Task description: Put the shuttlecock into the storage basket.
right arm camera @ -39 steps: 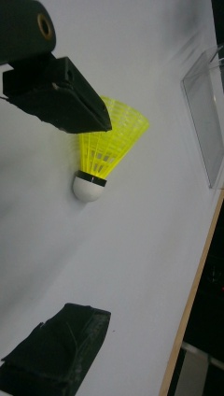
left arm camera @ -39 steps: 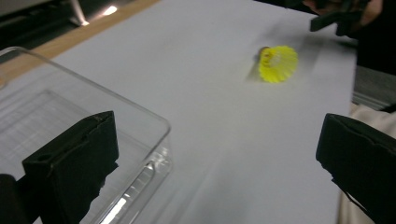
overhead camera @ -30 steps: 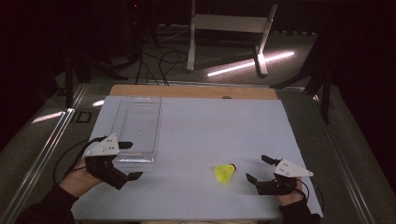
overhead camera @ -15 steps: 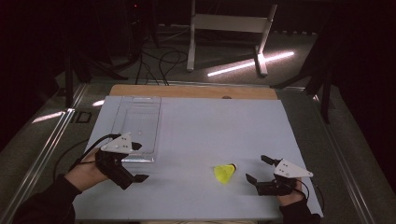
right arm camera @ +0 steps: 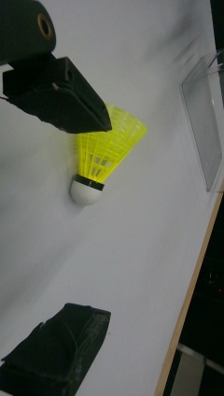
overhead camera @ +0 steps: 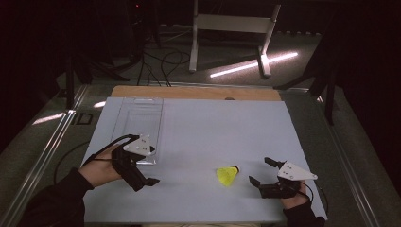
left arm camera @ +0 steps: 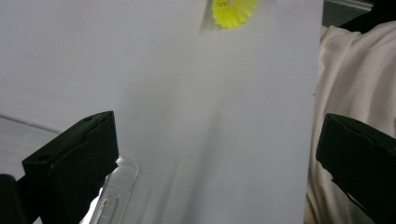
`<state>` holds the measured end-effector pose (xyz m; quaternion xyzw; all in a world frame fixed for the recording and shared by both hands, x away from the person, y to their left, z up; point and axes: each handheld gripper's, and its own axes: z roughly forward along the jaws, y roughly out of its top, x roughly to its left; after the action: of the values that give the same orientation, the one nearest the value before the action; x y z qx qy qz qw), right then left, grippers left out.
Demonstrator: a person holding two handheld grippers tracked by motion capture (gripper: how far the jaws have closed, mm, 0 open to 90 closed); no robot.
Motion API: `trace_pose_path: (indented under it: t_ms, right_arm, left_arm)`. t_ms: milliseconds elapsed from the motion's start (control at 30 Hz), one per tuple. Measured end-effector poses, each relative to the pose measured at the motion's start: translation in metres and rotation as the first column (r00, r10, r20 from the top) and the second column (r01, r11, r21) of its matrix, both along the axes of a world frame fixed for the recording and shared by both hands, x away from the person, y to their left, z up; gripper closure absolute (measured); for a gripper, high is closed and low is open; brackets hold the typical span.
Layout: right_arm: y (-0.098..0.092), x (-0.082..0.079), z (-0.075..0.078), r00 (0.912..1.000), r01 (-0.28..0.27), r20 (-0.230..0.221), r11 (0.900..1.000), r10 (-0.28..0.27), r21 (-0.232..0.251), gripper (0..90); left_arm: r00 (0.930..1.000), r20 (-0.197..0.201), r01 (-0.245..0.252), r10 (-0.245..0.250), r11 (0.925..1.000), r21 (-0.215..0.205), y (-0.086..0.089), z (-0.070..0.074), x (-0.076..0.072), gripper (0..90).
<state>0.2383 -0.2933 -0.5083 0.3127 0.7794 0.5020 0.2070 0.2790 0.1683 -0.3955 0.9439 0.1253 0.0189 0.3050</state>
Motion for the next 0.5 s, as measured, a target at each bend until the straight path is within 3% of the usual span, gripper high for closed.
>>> trace_pose_path:
  t_ms: [233,267,433,500]
  right_arm:
    - [0.000,0.000,0.000,1.0000,-0.003,-0.001,1.000,0.003,0.006,8.6]
    - [0.000,0.000,0.000,1.0000,-0.002,-0.001,1.000,0.002,0.007,8.6]
    - [0.001,0.000,0.000,0.9999,-0.011,-0.004,1.000,0.011,0.013,8.6]
    - [0.001,0.000,0.000,0.9999,-0.012,-0.004,1.000,0.012,0.015,8.7]
  left_arm:
    - [0.9993,-0.027,0.027,-0.026,0.9985,0.047,-0.012,0.000,0.003,0.2]
    - [0.9983,-0.046,0.037,-0.034,0.9978,0.055,-0.015,0.000,0.005,0.2]
    - [0.9964,-0.064,0.063,-0.056,0.9911,0.117,-0.027,-0.006,0.008,0.2]
    - [0.9951,-0.078,0.070,-0.060,0.9900,0.122,-0.030,-0.007,0.009,0.2]
